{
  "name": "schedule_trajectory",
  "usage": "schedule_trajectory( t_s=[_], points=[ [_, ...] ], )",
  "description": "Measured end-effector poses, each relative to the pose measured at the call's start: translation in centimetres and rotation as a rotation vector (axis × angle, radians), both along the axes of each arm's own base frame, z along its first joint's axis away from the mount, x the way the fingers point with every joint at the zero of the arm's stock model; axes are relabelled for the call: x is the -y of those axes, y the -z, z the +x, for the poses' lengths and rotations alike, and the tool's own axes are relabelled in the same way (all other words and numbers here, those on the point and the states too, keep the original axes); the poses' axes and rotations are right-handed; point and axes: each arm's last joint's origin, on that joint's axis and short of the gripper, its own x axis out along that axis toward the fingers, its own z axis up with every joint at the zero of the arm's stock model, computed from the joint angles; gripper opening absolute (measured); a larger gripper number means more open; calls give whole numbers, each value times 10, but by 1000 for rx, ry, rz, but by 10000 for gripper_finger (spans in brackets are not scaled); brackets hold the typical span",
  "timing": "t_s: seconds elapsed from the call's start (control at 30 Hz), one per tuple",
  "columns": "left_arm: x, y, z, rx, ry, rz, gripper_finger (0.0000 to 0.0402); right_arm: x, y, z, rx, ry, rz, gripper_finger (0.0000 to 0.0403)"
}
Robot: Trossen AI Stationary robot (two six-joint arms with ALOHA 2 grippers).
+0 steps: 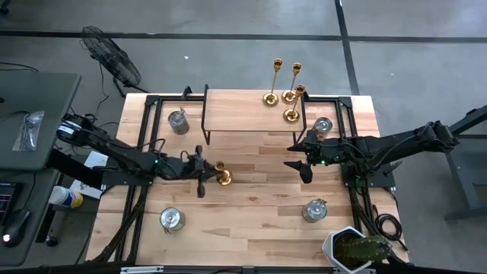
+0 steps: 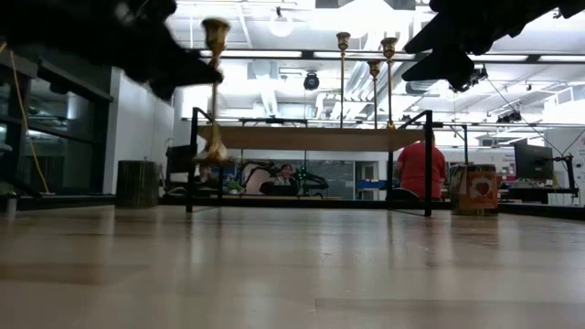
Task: Pick & Place candle stick holders
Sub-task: Align the gold candle holder on the shelf with the gold candle holder
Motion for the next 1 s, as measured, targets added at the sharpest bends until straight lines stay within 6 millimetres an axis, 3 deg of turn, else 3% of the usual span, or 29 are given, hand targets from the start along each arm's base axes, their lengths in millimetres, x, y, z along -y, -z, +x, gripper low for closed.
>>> schedule_trajectory(
  t_s=[0.17,0.4,0.67,1.0],
  points=[
    [0,-30,12,22,-101,67,6,0,0,0,0,0,0,278],
    [-19,-65,47,-3,-180,95,6,0,0,0,1,0,0,278],
    [-54,-94,87,20,-290,105,6,0,0,0,1,0,0,278],
    [-112,-113,141,-1,-380,153,6,0,0,0,0,1,0,278]
  ],
)
